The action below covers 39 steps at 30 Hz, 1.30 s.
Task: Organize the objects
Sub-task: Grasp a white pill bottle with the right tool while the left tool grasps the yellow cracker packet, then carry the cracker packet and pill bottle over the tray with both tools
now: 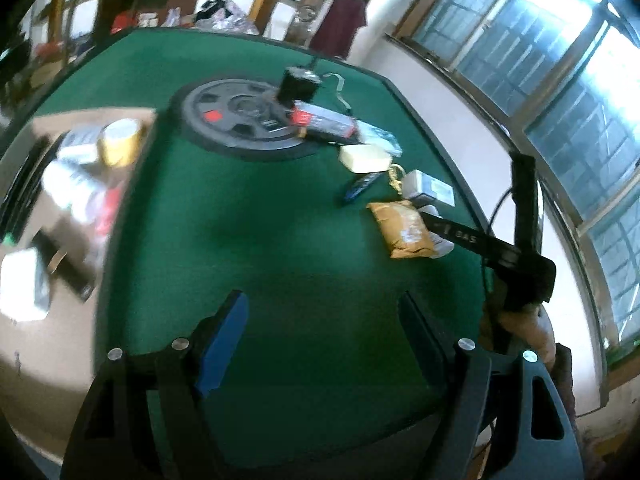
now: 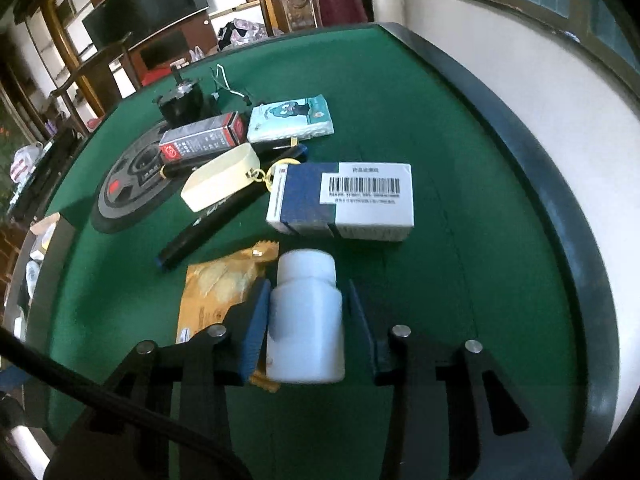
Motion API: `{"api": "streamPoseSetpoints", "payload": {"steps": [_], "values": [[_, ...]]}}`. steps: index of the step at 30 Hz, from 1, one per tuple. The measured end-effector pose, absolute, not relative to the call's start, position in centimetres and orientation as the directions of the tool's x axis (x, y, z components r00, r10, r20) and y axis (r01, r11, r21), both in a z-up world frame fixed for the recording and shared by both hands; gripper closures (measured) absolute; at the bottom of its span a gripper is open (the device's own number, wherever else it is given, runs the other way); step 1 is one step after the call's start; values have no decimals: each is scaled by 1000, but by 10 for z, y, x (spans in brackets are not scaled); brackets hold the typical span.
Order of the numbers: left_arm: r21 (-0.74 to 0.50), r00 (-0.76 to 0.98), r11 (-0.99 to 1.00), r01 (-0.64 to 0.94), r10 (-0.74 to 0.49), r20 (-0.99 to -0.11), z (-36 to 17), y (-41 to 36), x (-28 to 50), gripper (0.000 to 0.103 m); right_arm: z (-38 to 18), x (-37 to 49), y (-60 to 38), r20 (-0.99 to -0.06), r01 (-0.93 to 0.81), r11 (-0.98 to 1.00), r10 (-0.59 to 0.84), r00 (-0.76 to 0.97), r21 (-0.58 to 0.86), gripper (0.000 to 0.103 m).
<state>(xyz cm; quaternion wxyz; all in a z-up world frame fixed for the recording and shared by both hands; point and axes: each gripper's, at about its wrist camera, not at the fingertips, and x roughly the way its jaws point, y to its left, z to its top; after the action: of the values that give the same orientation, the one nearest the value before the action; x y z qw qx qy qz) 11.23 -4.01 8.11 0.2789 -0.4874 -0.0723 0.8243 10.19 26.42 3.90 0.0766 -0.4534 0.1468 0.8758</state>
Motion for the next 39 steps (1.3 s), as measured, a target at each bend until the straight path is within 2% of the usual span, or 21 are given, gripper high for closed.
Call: {"api": "streamPoseSetpoints", "payload": {"steps": [8,10,14,23,32,36,39], "values": [[-361,-291,-833,-420,501,-815,62,35,93,30,39,131,290,-780,-294,-933,25,-626,206,70],[-345,-284,-840,-419,482,-829,53,56,84,31,38,138,301,-761,-295,-921,-4,-649,256,70],[-285,-308,-856,-432,437,-845,41,91,69,31,33,150,331,-709,-296,-846,-129,-694,443,70],[-202,-384,-860,-469,405,-830,35,125,54,31,34,155,333,-695,-294,-826,-154,-702,481,69],[-356,-302,-851,-386,481,-823,33,127,26,31,32,153,334,-690,-297,-817,-161,-705,494,69],[-281,-346,-892,-354,404,-847,34,139,19,31,32,152,334,-690,-297,-817,-161,-705,494,69],[-153,-406,-904,-399,324,-855,31,156,23,31,32,152,334,-691,-297,-818,-160,-705,493,69]]}}
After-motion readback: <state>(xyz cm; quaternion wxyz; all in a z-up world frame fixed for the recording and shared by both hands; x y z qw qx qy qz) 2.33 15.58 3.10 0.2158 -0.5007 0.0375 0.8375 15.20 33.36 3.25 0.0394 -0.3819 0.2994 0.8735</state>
